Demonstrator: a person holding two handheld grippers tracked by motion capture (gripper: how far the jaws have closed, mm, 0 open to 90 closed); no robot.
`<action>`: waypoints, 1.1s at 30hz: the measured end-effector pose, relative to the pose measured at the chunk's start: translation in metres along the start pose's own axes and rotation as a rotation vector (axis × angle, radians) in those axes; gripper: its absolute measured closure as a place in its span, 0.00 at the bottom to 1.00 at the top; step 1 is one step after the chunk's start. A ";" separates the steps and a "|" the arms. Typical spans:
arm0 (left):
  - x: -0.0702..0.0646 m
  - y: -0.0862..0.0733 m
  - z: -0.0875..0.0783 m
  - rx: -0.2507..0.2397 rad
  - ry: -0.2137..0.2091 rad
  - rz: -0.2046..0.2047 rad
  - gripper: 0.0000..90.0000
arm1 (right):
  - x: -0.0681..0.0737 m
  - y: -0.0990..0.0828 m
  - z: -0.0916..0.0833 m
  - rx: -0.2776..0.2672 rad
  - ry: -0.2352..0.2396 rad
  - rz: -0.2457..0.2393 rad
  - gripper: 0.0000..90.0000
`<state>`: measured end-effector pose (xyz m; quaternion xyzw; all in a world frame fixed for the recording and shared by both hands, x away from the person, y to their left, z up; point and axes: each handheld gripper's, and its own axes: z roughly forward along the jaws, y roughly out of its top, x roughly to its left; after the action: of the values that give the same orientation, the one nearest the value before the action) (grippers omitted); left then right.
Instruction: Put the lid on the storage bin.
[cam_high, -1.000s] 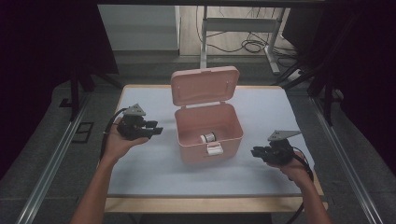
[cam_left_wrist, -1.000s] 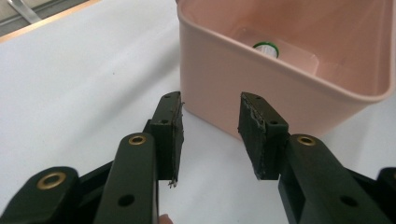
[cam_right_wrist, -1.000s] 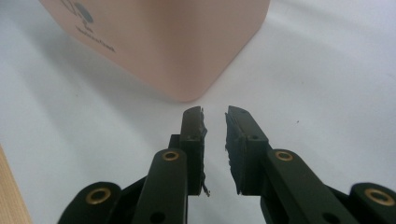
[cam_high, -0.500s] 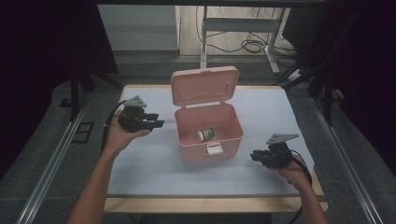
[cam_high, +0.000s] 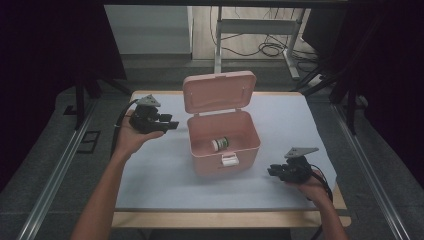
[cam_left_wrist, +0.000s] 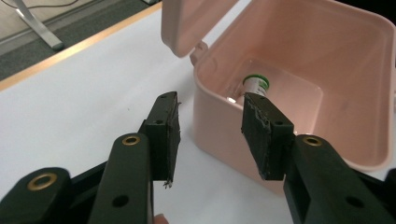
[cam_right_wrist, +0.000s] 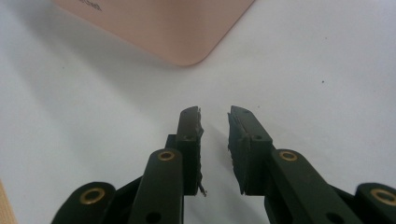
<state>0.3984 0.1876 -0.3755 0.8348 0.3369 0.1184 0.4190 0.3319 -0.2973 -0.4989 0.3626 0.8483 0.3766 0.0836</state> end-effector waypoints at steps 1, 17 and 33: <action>0.000 0.002 0.000 -0.003 -0.001 0.000 0.62 | 0.000 -0.001 0.000 0.001 0.000 0.007 0.82; 0.005 0.027 0.004 -0.014 0.008 0.008 0.62 | -0.002 -0.011 0.000 -0.002 0.005 0.028 0.82; 0.010 0.043 0.012 -0.023 0.014 0.013 0.61 | -0.005 -0.017 0.000 -0.002 0.009 0.048 0.82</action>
<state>0.4315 0.1694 -0.3504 0.8313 0.3332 0.1307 0.4252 0.3260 -0.3080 -0.5110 0.3811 0.8394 0.3810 0.0709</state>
